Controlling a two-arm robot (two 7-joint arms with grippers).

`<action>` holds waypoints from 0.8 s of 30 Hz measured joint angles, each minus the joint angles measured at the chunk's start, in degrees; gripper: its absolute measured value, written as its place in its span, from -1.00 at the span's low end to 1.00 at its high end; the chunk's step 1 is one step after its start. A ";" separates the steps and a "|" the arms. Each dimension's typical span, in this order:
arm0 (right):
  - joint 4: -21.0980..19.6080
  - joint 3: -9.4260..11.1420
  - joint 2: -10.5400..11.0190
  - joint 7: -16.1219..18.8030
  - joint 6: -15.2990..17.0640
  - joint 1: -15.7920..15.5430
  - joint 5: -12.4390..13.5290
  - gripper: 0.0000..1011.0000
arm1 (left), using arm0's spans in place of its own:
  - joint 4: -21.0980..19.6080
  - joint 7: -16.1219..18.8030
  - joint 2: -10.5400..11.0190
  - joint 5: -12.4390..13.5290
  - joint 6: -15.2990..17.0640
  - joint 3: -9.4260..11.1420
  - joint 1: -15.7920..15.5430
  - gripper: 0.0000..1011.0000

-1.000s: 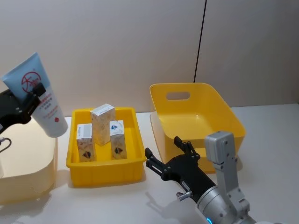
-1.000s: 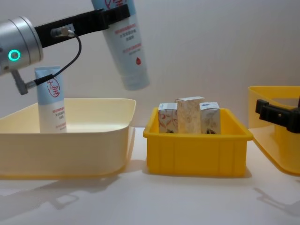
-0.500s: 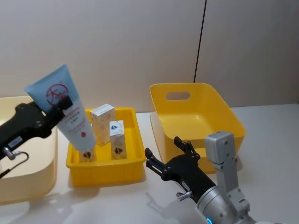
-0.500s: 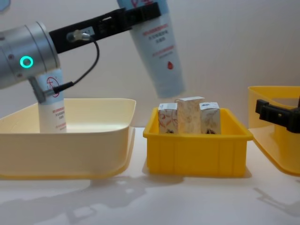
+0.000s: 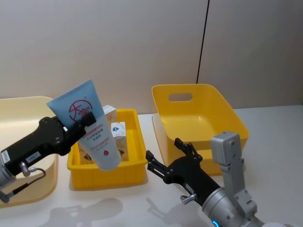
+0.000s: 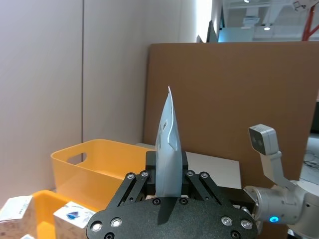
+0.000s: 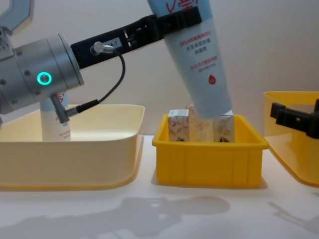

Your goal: Bimanual collaborative sorting of washing and personal care products

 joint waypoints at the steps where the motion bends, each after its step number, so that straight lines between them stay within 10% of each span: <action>1: -0.06 0.06 0.08 0.39 0.00 -0.02 0.27 0.98 | 0.02 -0.17 -0.02 -0.09 0.04 0.09 0.00 -0.53; 24: -4.33 4.86 7.12 17.77 4.14 -1.89 16.06 0.98 | 0.42 -2.14 -0.20 -1.09 0.36 1.28 0.06 -0.53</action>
